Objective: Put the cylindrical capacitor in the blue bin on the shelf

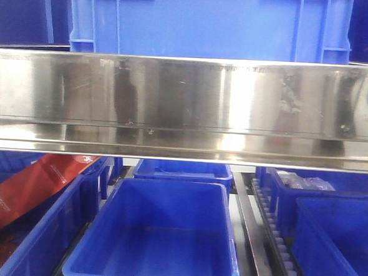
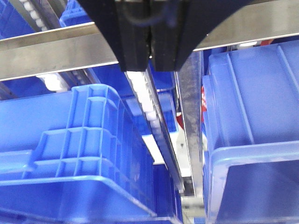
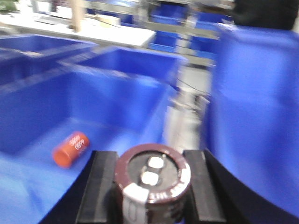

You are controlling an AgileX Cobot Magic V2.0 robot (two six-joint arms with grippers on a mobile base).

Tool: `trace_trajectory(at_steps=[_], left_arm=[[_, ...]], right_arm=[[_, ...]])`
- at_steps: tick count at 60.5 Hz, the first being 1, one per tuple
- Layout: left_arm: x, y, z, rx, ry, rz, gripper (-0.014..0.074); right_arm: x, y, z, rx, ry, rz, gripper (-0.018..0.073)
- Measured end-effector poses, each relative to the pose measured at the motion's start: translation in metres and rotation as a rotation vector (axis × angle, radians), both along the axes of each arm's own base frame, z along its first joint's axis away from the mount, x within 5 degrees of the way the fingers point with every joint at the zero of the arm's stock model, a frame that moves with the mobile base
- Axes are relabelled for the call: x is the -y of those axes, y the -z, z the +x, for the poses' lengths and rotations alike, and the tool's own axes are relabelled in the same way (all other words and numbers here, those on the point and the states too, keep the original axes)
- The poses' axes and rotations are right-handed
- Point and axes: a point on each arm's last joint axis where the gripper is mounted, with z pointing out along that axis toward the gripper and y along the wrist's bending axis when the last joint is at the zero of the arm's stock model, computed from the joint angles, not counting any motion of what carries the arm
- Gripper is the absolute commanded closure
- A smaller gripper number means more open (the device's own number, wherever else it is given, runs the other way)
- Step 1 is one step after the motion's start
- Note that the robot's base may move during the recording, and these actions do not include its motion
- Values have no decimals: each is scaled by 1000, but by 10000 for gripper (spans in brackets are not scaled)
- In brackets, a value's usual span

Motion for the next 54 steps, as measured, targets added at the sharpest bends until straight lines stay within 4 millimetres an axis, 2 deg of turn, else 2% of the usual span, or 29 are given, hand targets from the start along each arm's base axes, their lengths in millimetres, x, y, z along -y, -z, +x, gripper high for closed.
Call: trace_trajectory(at_steps=[6,17,25,30,37,40,43,50,54], left_arm=[[0,1,0,-7,1,1,708],[0,1,0,-7,1,1,708],[0,1,0,-8,3,-3,708],[1,1,0,-10,6,-10,708],[2,1,-1,-17,19,-31,708],[3,1,-1,-20,25,-42,708],[4,0,-1,-23,32,-53,708],[5,0,-2,-29,38,-71,708],[5,0,-2,-30,40,-75,708]], right_arm=[[-27,-17,31,-18,-72,-20,721],[-74,-18,93,-124,-147,-67,721],[-99,2,137,-217,-163,-84,721],[-113,25,164,-285,-167,-111,721],[-125,57,188,-376,-168,-145,699],[-128,69,195,-408,-168,-158,639],[-131,79,200,-435,-169,-167,540],[-133,87,204,-464,-169,-179,175],[-133,86,204,-461,-170,-178,47]])
